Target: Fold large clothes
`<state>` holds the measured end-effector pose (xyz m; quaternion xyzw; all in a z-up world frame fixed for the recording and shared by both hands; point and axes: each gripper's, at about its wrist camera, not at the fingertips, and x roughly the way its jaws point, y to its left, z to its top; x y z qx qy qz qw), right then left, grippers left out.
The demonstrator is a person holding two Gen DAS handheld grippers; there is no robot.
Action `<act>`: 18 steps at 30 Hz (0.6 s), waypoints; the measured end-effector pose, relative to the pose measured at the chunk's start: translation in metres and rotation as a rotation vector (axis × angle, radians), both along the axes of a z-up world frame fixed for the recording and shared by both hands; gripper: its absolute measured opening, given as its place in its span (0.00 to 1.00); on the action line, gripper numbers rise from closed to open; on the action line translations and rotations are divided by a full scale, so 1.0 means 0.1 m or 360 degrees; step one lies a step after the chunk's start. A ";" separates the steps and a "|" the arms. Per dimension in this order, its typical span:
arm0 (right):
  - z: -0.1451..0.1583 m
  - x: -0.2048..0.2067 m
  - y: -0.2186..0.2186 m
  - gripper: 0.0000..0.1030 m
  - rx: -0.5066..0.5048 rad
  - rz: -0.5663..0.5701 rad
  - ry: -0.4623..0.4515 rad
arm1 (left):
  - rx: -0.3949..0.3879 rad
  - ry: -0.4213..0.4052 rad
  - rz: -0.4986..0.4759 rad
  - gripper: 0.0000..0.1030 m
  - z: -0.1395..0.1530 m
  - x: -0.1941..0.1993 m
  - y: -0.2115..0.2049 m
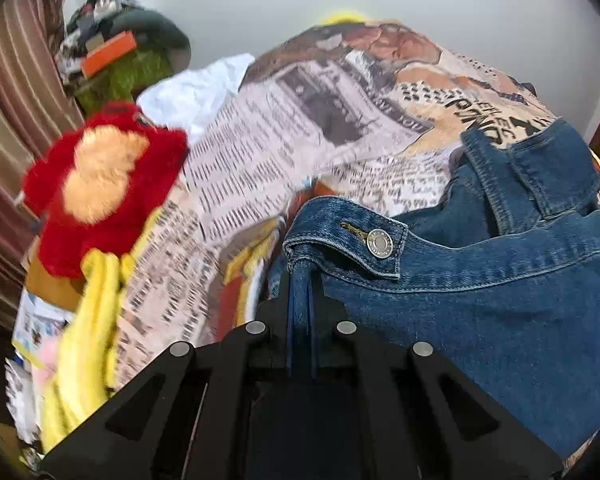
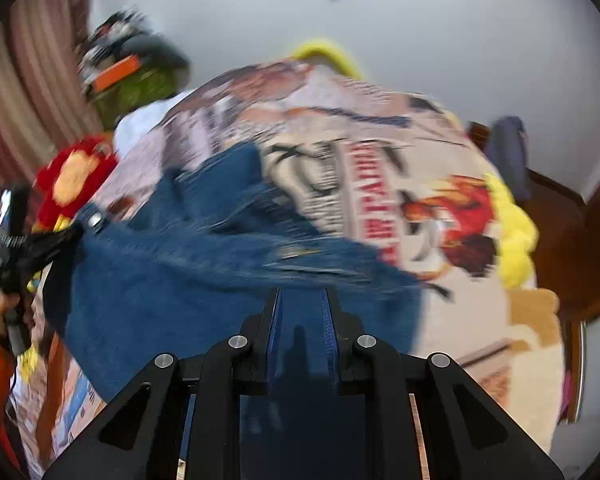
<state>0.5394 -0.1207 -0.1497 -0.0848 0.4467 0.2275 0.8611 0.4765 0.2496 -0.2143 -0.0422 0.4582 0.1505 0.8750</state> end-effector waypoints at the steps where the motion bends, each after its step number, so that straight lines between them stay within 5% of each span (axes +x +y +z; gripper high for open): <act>1: -0.04 -0.02 0.10 0.15 -0.0004 0.0028 0.0004 | -0.0020 0.0015 0.0004 0.06 -0.06 0.01 0.00; 9: -0.37 -0.11 0.69 0.15 0.0082 0.0123 0.0176 | 0.0134 0.0148 -0.0131 0.18 -0.27 0.04 -0.21; 13: -0.49 -0.15 0.86 0.15 0.0113 0.0146 0.0245 | 0.0205 0.0038 -0.0244 0.59 -0.05 -0.20 -0.42; 18: -0.59 -0.34 1.16 0.15 0.0011 0.0239 0.0209 | 0.0095 -0.0103 -0.0373 0.70 0.20 -0.48 -0.68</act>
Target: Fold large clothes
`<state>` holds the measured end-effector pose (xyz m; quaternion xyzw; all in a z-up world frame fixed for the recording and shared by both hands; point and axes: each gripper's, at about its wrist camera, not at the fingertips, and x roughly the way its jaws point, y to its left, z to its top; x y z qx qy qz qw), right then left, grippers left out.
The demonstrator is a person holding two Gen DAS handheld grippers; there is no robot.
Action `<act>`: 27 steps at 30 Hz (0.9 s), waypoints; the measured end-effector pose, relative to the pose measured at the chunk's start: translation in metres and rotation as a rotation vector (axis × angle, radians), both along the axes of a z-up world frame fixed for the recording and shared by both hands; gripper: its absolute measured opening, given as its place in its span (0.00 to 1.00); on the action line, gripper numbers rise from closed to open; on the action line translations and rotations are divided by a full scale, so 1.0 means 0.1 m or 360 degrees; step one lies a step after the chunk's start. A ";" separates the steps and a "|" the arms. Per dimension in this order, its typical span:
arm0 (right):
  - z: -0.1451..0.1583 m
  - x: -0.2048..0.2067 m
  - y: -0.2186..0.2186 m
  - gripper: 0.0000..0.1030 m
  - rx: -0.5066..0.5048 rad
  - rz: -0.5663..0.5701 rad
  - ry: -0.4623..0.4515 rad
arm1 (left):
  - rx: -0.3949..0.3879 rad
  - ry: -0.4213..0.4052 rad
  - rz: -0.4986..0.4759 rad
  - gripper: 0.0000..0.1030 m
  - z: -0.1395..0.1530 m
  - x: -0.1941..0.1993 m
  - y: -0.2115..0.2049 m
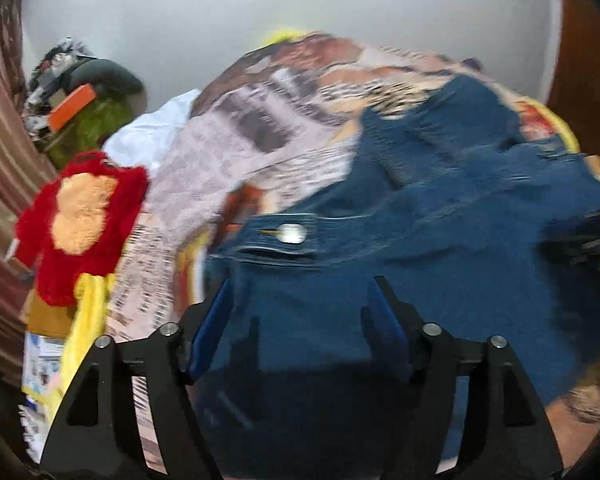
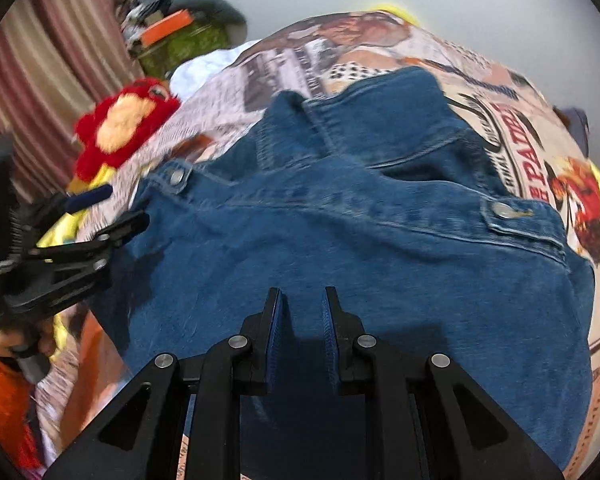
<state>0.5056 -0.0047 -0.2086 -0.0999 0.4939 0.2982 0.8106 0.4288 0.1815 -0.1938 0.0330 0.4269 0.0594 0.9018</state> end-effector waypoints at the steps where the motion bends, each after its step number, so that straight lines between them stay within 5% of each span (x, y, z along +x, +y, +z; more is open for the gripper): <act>1: -0.02 -0.04 0.05 0.15 -0.0042 0.0016 -0.0032 | -0.0038 0.0001 -0.0032 0.73 0.01 -0.04 -0.07; 6: -0.12 -0.21 0.15 0.15 -0.0200 0.0085 -0.0252 | -0.0158 0.0105 -0.0104 0.74 -0.20 -0.11 -0.31; 11: -0.14 -0.24 0.02 0.15 -0.0196 0.0087 -0.0259 | -0.0239 0.0144 -0.0047 0.79 -0.46 -0.15 -0.30; 27: -0.15 -0.38 -0.84 0.15 -0.0335 -0.0020 -0.0363 | -0.0157 0.0160 0.0178 0.81 -0.48 -0.48 0.13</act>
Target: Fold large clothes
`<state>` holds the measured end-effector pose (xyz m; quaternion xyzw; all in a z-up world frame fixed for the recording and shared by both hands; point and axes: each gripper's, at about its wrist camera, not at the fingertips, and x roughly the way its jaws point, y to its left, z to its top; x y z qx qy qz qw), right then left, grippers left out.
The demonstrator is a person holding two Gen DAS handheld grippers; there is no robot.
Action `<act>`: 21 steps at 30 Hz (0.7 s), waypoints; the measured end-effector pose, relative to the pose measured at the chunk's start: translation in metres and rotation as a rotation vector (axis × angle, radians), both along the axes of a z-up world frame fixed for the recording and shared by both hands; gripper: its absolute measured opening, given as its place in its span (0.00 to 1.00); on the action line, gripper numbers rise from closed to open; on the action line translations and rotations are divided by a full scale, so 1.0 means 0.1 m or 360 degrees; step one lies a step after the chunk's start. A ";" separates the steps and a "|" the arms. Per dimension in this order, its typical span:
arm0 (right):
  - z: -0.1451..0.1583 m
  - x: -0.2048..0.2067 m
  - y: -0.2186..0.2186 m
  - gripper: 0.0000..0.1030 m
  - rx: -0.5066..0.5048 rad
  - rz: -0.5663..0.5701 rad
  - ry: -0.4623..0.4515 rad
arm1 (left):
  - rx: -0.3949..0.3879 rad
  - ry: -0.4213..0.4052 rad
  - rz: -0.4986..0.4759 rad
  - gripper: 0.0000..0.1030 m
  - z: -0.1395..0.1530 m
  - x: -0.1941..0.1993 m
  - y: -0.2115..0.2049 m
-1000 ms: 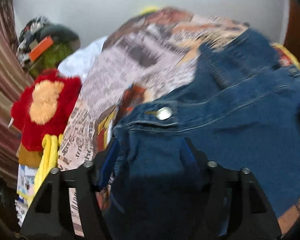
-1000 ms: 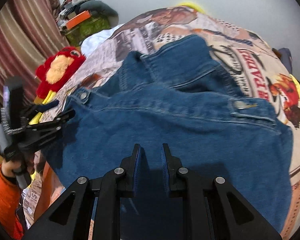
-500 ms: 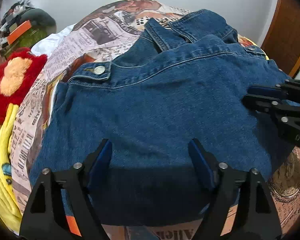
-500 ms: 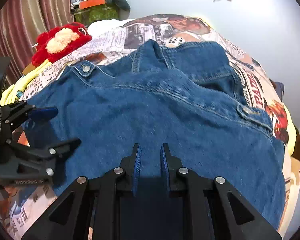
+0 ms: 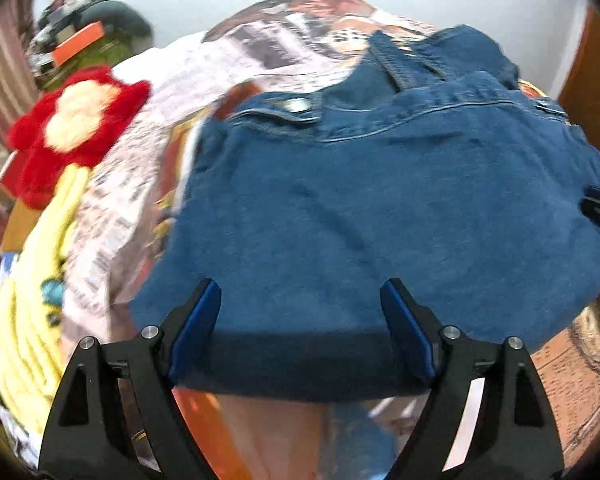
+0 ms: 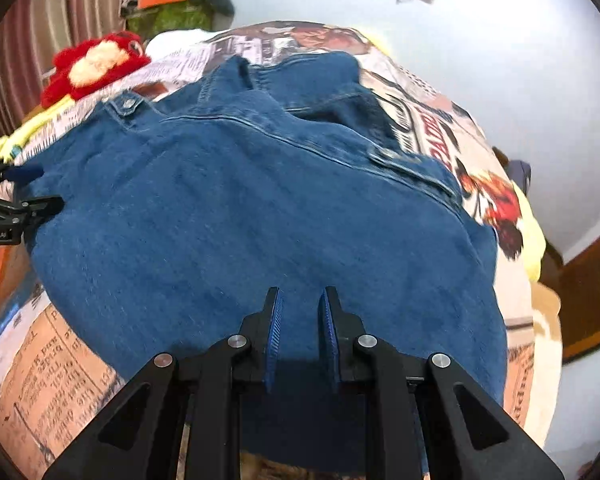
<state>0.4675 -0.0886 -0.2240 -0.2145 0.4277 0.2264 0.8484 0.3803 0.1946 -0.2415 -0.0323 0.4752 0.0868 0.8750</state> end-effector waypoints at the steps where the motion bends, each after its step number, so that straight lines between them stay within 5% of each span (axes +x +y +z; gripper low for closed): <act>1: 0.01 0.01 -0.05 0.15 0.0015 -0.0013 0.0008 | 0.0007 -0.0004 0.0013 0.81 0.01 -0.03 0.03; 13: 0.09 -0.06 -0.63 0.15 0.0065 -0.0188 0.0016 | 0.0032 0.0007 0.0249 0.81 0.10 -0.57 0.38; 21: 0.03 -0.09 -0.99 0.15 0.0043 -0.0330 0.0072 | -0.0089 -0.0002 0.0387 0.81 0.11 -0.95 0.57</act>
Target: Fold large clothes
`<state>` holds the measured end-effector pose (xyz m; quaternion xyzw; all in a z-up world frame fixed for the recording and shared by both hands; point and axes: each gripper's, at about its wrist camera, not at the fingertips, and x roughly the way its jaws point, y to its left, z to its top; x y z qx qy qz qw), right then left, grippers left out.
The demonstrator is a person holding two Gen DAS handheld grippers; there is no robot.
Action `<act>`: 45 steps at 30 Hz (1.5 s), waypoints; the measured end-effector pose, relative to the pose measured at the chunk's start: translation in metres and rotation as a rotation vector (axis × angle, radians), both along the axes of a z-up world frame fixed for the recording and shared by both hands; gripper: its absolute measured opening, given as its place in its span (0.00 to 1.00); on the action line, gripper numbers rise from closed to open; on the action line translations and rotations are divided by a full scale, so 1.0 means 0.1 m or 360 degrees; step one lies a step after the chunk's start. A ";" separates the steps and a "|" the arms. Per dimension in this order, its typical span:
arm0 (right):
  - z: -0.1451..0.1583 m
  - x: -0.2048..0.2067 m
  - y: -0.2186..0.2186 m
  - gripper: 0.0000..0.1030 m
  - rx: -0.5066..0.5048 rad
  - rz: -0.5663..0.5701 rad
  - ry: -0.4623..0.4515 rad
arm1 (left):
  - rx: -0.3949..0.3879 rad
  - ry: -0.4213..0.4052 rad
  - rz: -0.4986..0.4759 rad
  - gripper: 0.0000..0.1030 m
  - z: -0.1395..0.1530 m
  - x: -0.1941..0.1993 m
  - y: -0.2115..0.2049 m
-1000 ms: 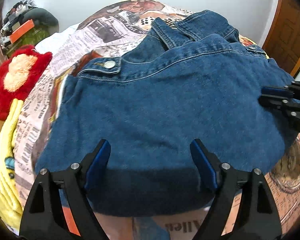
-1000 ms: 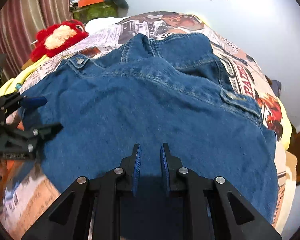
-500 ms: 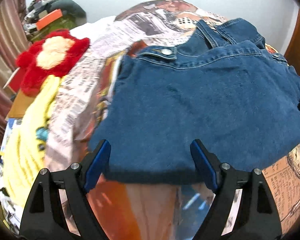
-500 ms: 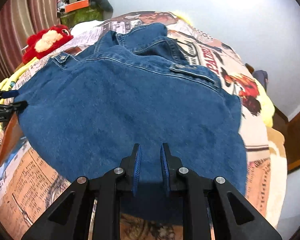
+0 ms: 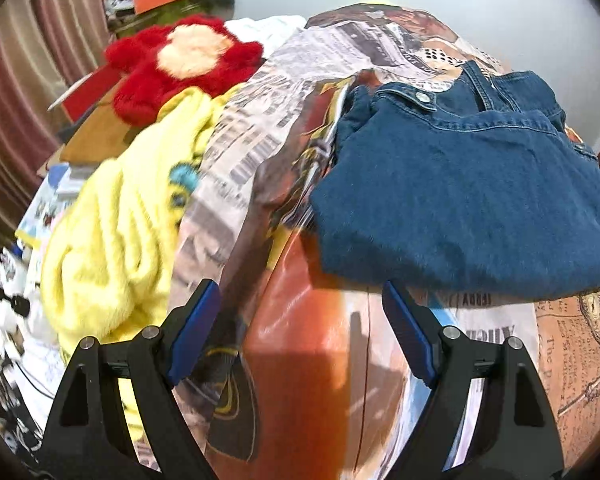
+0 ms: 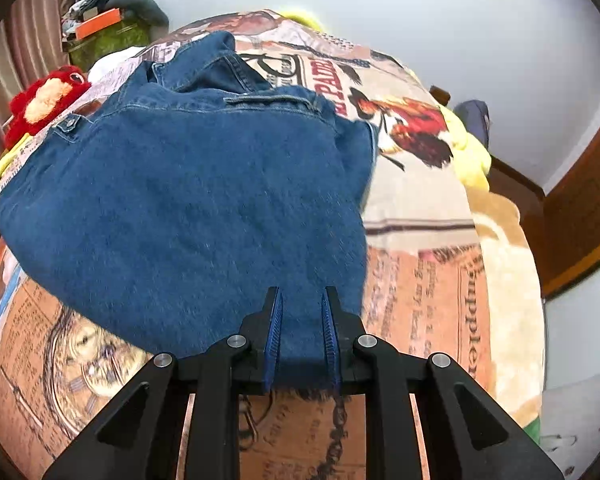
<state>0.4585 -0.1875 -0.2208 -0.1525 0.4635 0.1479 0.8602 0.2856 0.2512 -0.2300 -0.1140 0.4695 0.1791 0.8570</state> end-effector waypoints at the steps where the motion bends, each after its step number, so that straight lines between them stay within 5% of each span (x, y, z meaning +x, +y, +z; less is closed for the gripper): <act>1: 0.01 -0.02 -0.01 0.15 -0.0038 -0.0014 -0.0017 | -0.0010 0.0000 0.0008 0.81 0.00 -0.03 0.00; 3: 0.00 -0.05 -0.03 0.15 -0.0132 -0.0058 -0.0048 | -0.0034 -0.0005 0.0012 0.81 0.00 -0.06 -0.01; 11: 0.32 -0.05 -0.05 0.15 0.0065 -0.0085 -0.0014 | -0.0230 -0.0132 -0.0045 0.81 0.15 0.02 -0.18; 20: 0.59 -0.09 0.68 0.15 0.0224 0.0173 -0.0065 | -0.0790 -0.0227 0.0014 0.81 -0.07 0.32 -0.23; 27: 0.16 -0.01 1.27 0.15 0.0137 0.0336 0.0075 | -0.1130 -0.0241 0.0075 0.80 -0.42 0.50 -0.19; 34: -0.04 0.02 1.32 0.15 0.0150 0.0325 0.0134 | -0.1083 -0.0302 0.0129 0.79 -0.55 0.73 -0.13; 39: -0.03 0.04 1.29 0.15 0.0190 0.0313 0.0182 | -0.0825 -0.0348 0.0261 0.73 -0.50 0.99 -0.17; 45: 0.06 0.00 1.26 0.15 0.0245 0.0298 0.0264 | -0.0510 -0.0327 0.0350 0.38 -0.24 1.11 -0.17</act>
